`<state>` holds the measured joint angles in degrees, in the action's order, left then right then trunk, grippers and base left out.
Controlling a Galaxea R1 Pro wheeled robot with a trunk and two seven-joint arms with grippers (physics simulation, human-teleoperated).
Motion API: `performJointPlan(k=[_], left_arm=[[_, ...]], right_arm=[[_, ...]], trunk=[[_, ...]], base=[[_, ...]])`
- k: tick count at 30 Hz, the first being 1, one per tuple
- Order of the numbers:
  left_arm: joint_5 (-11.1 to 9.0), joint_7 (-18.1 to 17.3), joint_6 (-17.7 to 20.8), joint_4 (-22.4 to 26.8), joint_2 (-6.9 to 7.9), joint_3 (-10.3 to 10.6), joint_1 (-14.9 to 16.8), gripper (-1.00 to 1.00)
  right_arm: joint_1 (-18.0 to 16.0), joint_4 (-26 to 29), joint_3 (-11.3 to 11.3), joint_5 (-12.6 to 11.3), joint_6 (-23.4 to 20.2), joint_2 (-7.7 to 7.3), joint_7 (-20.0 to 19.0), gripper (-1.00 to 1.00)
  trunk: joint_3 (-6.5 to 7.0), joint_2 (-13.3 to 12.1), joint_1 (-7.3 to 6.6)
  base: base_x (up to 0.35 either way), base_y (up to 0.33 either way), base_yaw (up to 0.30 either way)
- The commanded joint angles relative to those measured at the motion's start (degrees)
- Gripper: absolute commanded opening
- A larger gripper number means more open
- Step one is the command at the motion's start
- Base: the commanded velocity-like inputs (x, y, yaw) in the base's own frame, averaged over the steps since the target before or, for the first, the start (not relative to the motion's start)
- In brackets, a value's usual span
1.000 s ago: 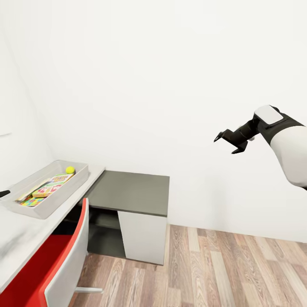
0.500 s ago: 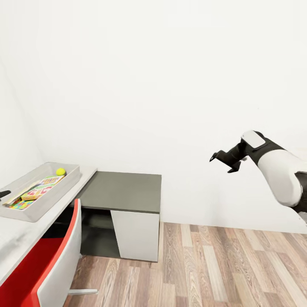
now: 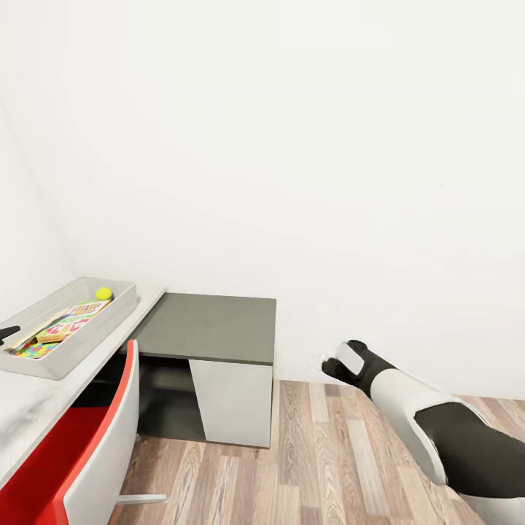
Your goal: Put all the toys in the child's room - the three board games (two on the bed and one on the table), the two jigsaw puzzles on the table, and the tennis ball on the table - inside the toy box on the table in the child's room.
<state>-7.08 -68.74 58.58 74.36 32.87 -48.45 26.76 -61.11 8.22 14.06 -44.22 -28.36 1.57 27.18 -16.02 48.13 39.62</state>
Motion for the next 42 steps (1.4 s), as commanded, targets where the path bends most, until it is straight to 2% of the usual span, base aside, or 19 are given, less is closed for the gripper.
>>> performJointPlan(k=[1,3,5,9,13,21,26,31,38,40,42], left_arm=[[0.0,-0.2,0.3,0.0,0.01,-0.1,0.0,1.00],[0.0,-0.2,0.3,0.0,0.01,-0.1,0.0,1.00],[0.0,-0.2,0.3,0.0,0.01,-0.1,0.0,1.00],[0.0,-0.2,0.4,0.2,0.01,0.0,0.0,1.00],[0.0,-0.2,0.4,0.3,-0.01,0.0,0.0,1.00],[-0.1,-0.3,0.4,1.3,-1.06,0.1,0.0,1.00],[-0.1,-0.3,0.4,1.7,-1.80,0.1,0.0,1.00],[-0.1,-0.4,0.4,1.8,-2.11,0.2,0.0,1.00],[0.0,-0.3,0.3,5.5,-3.99,0.3,-0.1,1.00],[0.0,-0.2,0.7,6.6,-4.48,1.4,0.0,1.00],[0.0,-0.1,1.1,7.8,-4.47,5.1,0.5,1.00]], right_arm=[[2.2,0.1,1.6,-0.4,2.6,0.73,0.3,1.00],[6.7,0.1,2.7,-0.4,8.0,1.71,0.3,1.00],[10.4,0.1,3.3,-0.4,11.3,2.21,0.3,1.00],[16.0,0.1,3.6,-0.3,13.6,2.48,0.2,1.00],[20.0,0.1,3.7,0.0,14.1,2.47,0.2,1.00],[21.6,0.1,3.6,-0.4,14.4,2.54,0.3,1.00],[21.8,0.0,3.5,-0.7,17.5,2.04,0.2,1.00],[22.0,0.0,3.7,-0.2,18.6,2.34,0.2,1.00],[23.6,0.0,3.8,0.5,19.5,2.49,0.1,1.00],[23.7,0.0,3.9,1.4,19.6,2.46,0.1,1.00],[23.8,0.0,3.9,2.8,19.6,2.53,0.1,1.00]], trunk=[[-0.06,0.1,0.01],[-0.06,0.1,0.01],[-0.06,0.1,0.01],[-0.06,0.1,0.01],[-0.06,0.1,0.01],[-0.06,0.1,0.01],[-0.19,0.1,0.01],[-0.38,0.1,0.01],[-0.42,0.1,0.01],[-0.42,0.1,0.01],[-0.42,0.1,0.01]], base=[[0.000,0.000,0.000],[0.000,0.000,0.000],[0.000,0.000,0.000],[0.000,0.000,0.000],[0.000,0.000,0.000],[0.000,-0.014,0.000],[0.000,-0.206,-0.060],[0.000,-0.073,-0.080],[0.000,-0.011,-0.012],[0.000,-0.002,-0.002],[0.000,0.000,0.000]])
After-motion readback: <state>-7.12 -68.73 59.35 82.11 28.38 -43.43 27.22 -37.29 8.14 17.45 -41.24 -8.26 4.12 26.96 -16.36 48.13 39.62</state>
